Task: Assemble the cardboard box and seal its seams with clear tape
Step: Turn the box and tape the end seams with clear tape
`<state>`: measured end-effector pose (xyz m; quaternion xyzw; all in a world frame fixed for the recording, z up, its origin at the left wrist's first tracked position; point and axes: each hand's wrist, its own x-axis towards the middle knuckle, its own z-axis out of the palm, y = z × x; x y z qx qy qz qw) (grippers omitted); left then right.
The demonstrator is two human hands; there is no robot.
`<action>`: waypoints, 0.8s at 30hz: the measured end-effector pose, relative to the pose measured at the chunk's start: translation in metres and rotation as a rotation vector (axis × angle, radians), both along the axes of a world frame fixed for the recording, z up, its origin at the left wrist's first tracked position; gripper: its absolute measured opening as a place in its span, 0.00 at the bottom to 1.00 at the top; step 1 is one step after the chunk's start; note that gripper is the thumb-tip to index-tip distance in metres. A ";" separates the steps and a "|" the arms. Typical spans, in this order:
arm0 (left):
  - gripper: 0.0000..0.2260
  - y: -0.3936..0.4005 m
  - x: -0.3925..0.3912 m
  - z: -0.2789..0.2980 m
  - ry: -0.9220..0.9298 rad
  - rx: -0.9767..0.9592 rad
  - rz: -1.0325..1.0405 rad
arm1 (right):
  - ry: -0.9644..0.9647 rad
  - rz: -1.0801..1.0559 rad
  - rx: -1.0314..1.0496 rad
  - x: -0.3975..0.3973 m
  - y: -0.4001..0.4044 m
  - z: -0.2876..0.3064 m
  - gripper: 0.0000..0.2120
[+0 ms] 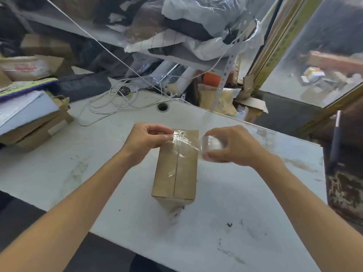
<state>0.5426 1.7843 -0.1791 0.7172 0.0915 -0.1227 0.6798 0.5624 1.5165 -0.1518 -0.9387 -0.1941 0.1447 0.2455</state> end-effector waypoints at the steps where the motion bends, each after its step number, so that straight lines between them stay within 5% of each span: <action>1: 0.08 0.002 0.004 0.001 0.009 -0.003 -0.057 | -0.004 -0.033 -0.009 -0.007 -0.001 0.001 0.32; 5: 0.17 0.005 0.015 0.007 0.046 -0.021 -0.234 | -0.021 -0.192 -0.026 -0.035 0.001 0.007 0.29; 9: 0.15 0.008 0.019 0.014 0.053 -0.041 -0.320 | -0.087 -0.287 -0.069 -0.051 0.008 0.014 0.26; 13: 0.05 0.008 0.020 0.020 -0.010 -0.031 -0.309 | -0.144 -0.295 -0.140 -0.055 0.012 0.024 0.28; 19: 0.14 0.009 0.028 0.020 -0.081 0.023 -0.297 | -0.169 -0.243 -0.212 -0.043 0.011 0.029 0.29; 24: 0.08 0.005 0.034 0.013 -0.081 0.115 -0.206 | -0.155 -0.190 -0.278 -0.026 0.009 0.025 0.27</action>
